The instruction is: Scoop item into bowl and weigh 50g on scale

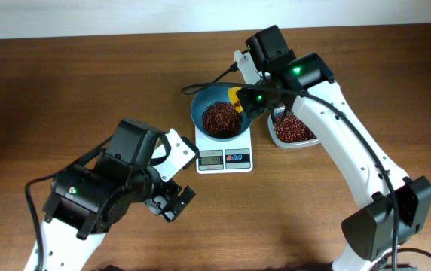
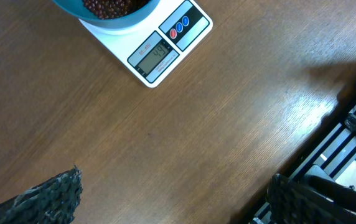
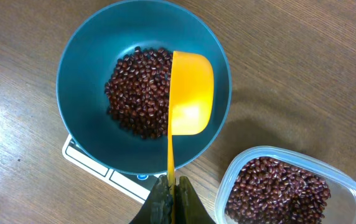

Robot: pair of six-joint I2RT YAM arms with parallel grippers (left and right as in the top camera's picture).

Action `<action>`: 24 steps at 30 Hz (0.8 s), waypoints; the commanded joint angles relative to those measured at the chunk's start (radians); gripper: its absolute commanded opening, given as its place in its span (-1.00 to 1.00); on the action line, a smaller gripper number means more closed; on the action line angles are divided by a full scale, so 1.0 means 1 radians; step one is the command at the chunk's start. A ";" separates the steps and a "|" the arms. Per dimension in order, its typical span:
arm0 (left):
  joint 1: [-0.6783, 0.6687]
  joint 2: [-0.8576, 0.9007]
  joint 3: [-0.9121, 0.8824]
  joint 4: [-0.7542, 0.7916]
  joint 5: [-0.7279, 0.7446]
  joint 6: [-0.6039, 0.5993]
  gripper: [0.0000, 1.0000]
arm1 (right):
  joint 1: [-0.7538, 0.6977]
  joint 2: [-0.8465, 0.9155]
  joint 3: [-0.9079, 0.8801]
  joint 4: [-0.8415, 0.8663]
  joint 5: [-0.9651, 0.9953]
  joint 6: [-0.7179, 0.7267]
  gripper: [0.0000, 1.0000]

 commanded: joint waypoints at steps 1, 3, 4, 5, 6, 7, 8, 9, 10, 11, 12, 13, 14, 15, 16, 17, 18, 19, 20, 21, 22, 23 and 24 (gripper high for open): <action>0.002 0.002 -0.004 0.001 -0.004 0.015 0.98 | 0.007 0.003 0.027 0.003 -0.007 0.008 -0.92; 0.002 0.002 -0.004 0.002 -0.004 0.015 0.98 | 0.007 0.003 0.027 0.006 -0.007 0.008 -0.92; 0.002 0.002 -0.004 0.001 -0.004 0.015 0.98 | 0.007 0.003 0.027 0.009 -0.007 0.008 -0.92; 0.002 0.002 -0.004 0.001 -0.004 0.015 0.98 | 0.007 0.003 0.027 0.011 -0.007 0.008 -0.92; 0.002 0.002 -0.004 0.001 -0.004 0.015 0.98 | 0.007 0.003 0.027 0.011 -0.006 0.008 -0.92; 0.002 0.002 -0.004 0.001 -0.004 0.015 0.98 | 0.007 0.003 0.027 0.011 -0.007 0.008 -0.92; 0.002 0.002 -0.004 0.001 -0.004 0.015 0.98 | 0.007 0.002 0.028 0.013 -0.007 0.008 -0.92; 0.002 0.002 -0.004 0.002 -0.004 0.015 0.98 | 0.008 0.002 0.030 0.014 -0.010 0.008 -0.92; 0.002 0.002 -0.004 0.001 -0.004 0.015 0.98 | 0.008 0.002 0.029 0.013 -0.011 0.010 -0.92; 0.002 0.002 -0.004 0.002 -0.004 0.015 0.98 | 0.008 0.006 0.026 0.008 -0.010 0.011 -0.92; 0.002 0.002 -0.004 0.002 -0.004 0.015 0.98 | 0.008 0.012 0.022 0.001 -0.010 0.007 -0.92; 0.002 0.002 -0.004 0.001 -0.004 0.015 0.98 | 0.008 0.017 0.022 -0.005 -0.009 0.007 -0.92; 0.002 0.002 -0.004 0.001 -0.004 0.015 0.98 | 0.008 0.017 0.023 0.000 -0.010 0.008 -0.92; 0.002 0.002 -0.004 0.001 -0.004 0.015 0.98 | 0.008 0.013 0.028 0.007 -0.012 0.009 -0.92; 0.002 0.002 -0.004 0.001 -0.004 0.015 0.98 | 0.009 0.011 0.035 0.012 -0.012 0.009 -0.92; 0.002 0.002 -0.004 0.001 -0.004 0.015 0.98 | 0.009 0.011 0.039 0.014 -0.011 0.009 -0.92; 0.002 0.002 -0.004 0.001 -0.004 0.015 0.98 | 0.009 0.011 0.040 0.014 -0.010 0.008 -0.92; 0.002 0.002 -0.004 0.001 -0.004 0.015 0.98 | 0.008 0.011 0.040 0.014 -0.010 0.008 -0.92; 0.002 0.002 -0.004 0.001 -0.004 0.015 0.98 | 0.008 0.011 0.040 0.014 -0.010 0.008 -0.92; 0.002 0.002 -0.004 0.001 -0.004 0.015 0.98 | 0.008 0.011 0.040 0.014 -0.011 0.009 -0.92; 0.002 0.002 -0.004 0.001 -0.004 0.015 0.98 | 0.008 0.011 0.040 0.014 -0.013 0.008 -0.92; 0.002 0.002 -0.004 0.001 -0.004 0.015 0.98 | 0.008 0.011 0.040 0.014 -0.014 0.009 -0.92; 0.002 0.002 -0.004 0.001 -0.004 0.015 0.98 | 0.008 0.011 0.040 0.014 -0.014 0.008 -0.92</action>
